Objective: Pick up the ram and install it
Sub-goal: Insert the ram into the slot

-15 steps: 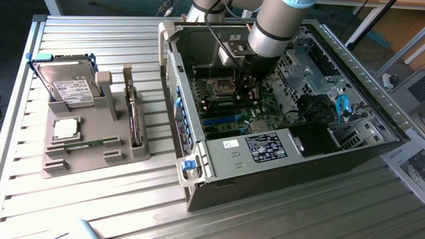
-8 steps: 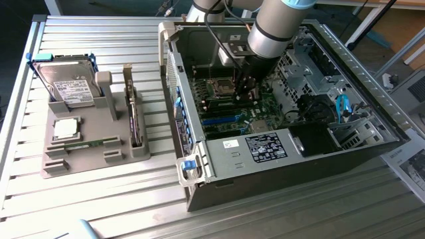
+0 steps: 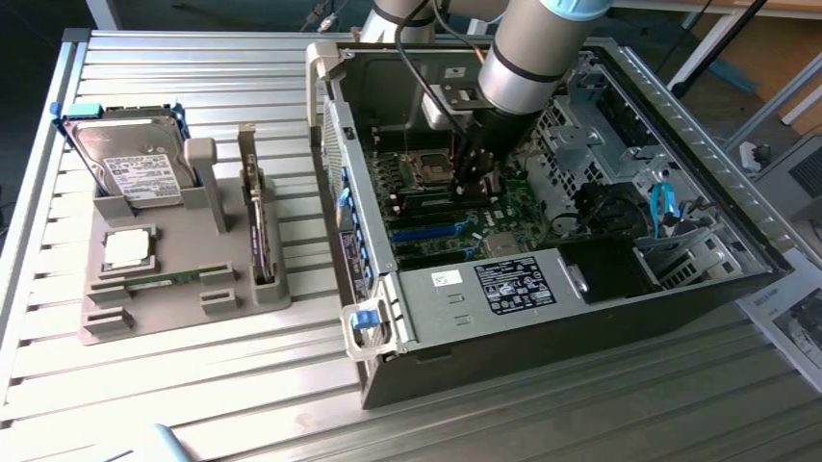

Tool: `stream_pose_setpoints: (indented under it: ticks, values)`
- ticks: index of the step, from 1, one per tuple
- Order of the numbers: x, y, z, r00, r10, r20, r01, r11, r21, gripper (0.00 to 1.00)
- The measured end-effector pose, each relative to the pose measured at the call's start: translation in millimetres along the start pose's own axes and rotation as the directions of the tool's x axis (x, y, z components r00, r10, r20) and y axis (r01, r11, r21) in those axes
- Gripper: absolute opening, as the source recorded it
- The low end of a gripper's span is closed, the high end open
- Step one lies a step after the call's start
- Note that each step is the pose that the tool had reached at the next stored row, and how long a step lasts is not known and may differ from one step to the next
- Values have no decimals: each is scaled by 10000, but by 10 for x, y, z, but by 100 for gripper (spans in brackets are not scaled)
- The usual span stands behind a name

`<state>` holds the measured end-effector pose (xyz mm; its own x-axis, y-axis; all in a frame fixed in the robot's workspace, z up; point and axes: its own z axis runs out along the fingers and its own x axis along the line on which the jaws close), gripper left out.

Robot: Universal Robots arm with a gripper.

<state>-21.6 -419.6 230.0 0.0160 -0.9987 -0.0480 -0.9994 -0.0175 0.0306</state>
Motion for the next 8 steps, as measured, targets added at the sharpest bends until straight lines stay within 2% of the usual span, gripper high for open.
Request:
stream_pose_setpoints:
  ticks: [2, 3, 8]
  values:
    - [-2, -4, 6, 10000, -6, 14, 6, 10000, 12, 13]
    - [-1, -2, 4, 10000, -5, 9, 5, 10000, 4, 19]
    - [0, -7, 0, 10000, 0, 0, 0, 10000, 0, 19]
